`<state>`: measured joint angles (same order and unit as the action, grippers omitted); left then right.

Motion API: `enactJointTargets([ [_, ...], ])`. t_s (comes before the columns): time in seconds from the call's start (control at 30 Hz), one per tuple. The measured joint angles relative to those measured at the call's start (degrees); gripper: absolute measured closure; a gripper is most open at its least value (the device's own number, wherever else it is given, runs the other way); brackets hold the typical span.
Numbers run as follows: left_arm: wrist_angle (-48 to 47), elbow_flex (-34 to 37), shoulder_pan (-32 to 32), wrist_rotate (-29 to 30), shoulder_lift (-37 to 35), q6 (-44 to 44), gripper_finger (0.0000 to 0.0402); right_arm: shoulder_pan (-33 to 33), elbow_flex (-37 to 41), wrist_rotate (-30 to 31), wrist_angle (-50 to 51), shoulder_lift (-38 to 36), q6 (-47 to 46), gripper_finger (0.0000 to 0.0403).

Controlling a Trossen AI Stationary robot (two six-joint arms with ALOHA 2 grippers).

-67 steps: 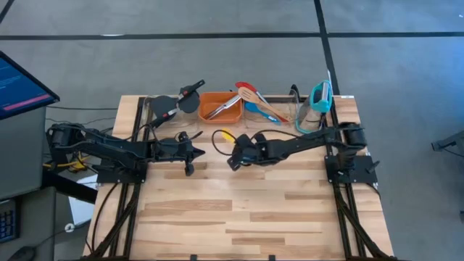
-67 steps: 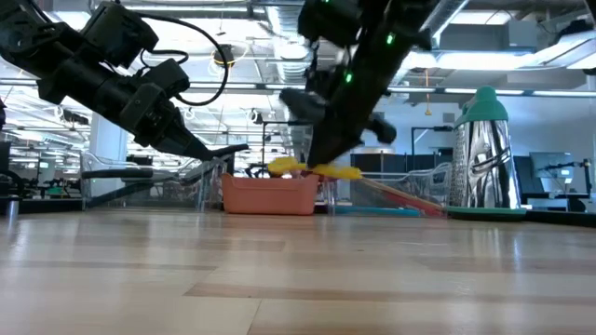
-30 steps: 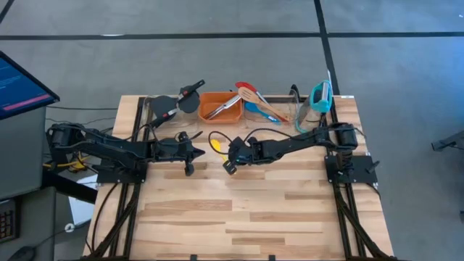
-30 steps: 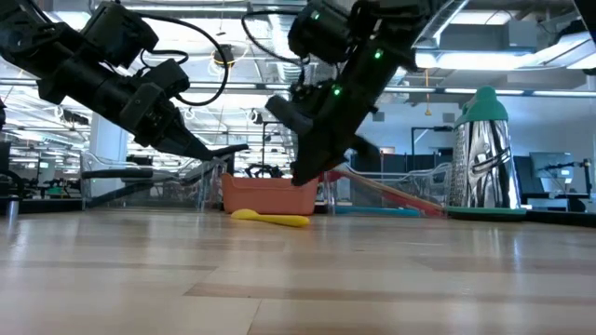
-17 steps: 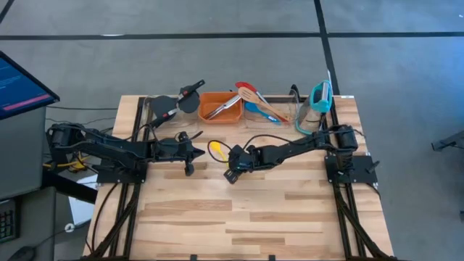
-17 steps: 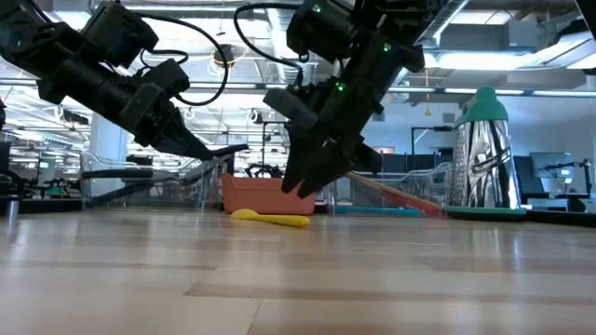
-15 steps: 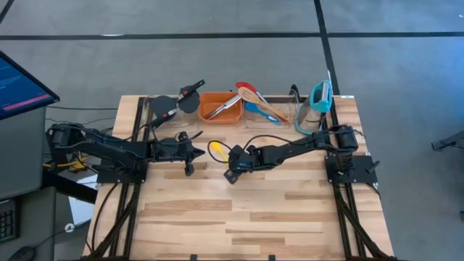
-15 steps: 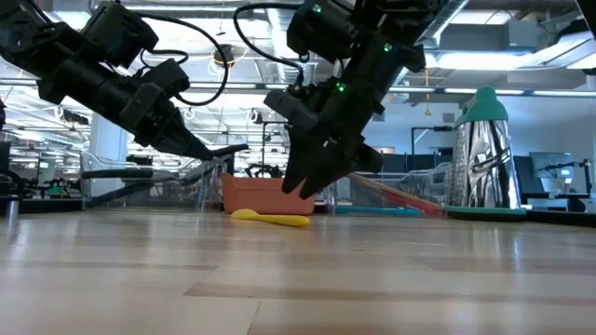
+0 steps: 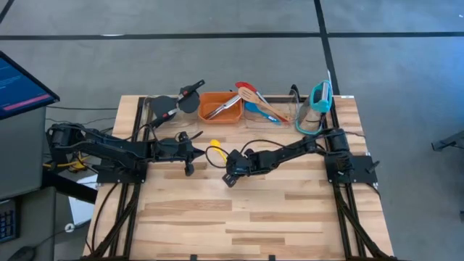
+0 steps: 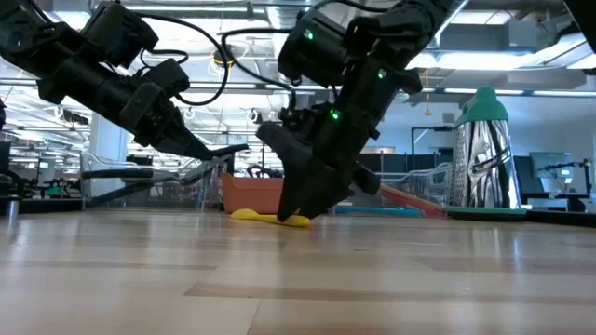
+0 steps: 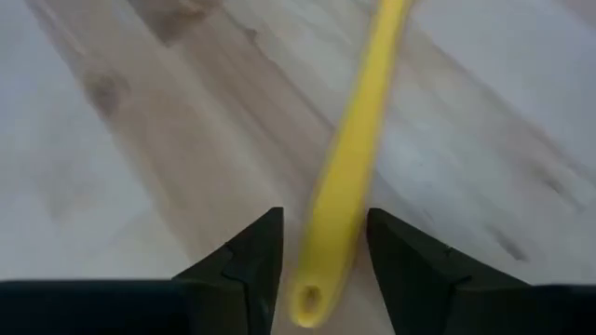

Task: Pick & Place Kitchen Items
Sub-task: Put the yellow serving spoon into the right transparent bin

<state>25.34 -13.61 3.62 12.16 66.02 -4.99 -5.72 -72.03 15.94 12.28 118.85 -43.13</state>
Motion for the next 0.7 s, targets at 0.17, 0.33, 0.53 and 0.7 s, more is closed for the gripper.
enactJointTargets([
  [0.17, -0.01, 0.00, -0.01, 0.02, 0.00, -0.02, 0.0399, 0.00, -0.14, 0.47, -0.35, 1.10, 0.01, 0.0271],
  [0.33, 0.01, 0.00, 0.00, 0.07, 0.00, -0.02, 0.0399, 0.09, -0.23, 1.97, 2.27, 1.21, -1.05, 0.0331],
  [0.53, 0.08, 0.00, 0.00, 0.08, 0.00, -0.02, 0.0399, 0.70, -0.24, 2.17, 3.92, 1.20, -0.63, 0.0354],
  [0.7, 0.11, 0.00, 0.00, 0.09, 0.00, -0.02, 0.0399, 1.48, -0.05, 5.57, 6.97, 0.75, 0.01, 0.0354],
])
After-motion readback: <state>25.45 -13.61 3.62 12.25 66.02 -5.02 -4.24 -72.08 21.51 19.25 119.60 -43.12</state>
